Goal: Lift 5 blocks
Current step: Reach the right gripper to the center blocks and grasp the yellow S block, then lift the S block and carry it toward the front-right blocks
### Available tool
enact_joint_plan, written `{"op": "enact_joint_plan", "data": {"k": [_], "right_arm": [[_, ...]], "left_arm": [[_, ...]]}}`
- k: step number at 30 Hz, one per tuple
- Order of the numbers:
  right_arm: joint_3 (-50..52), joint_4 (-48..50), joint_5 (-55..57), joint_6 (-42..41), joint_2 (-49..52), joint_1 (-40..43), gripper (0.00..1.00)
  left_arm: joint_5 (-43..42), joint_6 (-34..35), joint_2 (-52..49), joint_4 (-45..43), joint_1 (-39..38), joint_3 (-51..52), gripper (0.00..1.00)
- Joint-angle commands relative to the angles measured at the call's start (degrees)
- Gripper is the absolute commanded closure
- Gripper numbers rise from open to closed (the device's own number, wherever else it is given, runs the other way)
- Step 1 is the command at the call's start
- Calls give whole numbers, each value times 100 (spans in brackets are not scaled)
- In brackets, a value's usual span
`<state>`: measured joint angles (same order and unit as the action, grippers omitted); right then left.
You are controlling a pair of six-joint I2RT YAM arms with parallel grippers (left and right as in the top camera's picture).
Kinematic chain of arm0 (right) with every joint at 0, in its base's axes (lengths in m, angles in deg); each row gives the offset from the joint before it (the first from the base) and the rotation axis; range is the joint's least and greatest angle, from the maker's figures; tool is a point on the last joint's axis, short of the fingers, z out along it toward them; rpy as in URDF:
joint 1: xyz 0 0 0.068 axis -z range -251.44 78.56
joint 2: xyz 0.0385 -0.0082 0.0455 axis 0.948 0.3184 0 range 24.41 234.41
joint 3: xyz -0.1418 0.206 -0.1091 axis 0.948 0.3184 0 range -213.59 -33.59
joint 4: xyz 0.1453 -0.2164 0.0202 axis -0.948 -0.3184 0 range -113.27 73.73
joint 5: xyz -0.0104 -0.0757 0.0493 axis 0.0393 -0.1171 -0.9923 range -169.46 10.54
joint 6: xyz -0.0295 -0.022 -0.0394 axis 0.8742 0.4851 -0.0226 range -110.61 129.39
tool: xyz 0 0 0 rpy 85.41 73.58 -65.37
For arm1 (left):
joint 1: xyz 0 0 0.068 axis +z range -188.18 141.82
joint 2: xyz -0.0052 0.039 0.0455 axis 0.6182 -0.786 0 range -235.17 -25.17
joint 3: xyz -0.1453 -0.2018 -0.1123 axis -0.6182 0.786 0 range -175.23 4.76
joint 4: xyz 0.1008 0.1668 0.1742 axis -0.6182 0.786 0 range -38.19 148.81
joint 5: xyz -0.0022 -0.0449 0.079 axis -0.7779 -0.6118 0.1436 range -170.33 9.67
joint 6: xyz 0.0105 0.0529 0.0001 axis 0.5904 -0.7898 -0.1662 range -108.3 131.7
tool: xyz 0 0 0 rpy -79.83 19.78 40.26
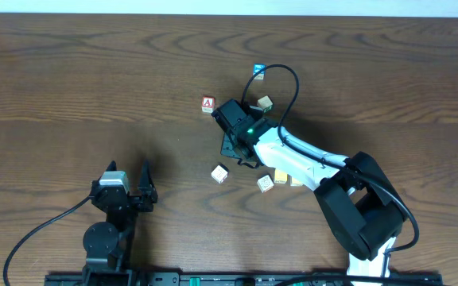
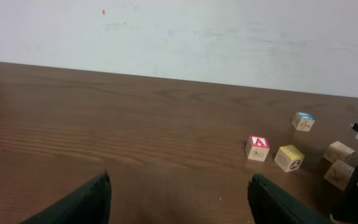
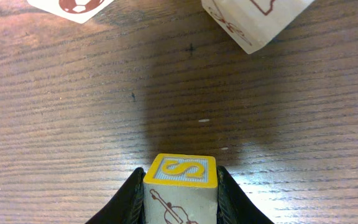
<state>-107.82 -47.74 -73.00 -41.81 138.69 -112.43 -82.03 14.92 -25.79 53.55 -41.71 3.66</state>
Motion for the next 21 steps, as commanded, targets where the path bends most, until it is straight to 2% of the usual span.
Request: {"op": "enact_joint_plan", "data": {"k": [1, 7, 12, 21], "right_arm": [[-79, -90, 98, 313, -42, -66, 84], [-79, -190, 140, 667, -341, -28, 85], [-79, -691, 629, 852, -918, 103, 85], [-79, -2411, 1757, 994, -2079, 380, 86]], "left_arm": [[131, 50, 31, 234, 24, 87, 29], [131, 50, 31, 234, 24, 87, 29], [131, 50, 31, 234, 24, 87, 29], [131, 50, 31, 234, 24, 87, 29]]}}
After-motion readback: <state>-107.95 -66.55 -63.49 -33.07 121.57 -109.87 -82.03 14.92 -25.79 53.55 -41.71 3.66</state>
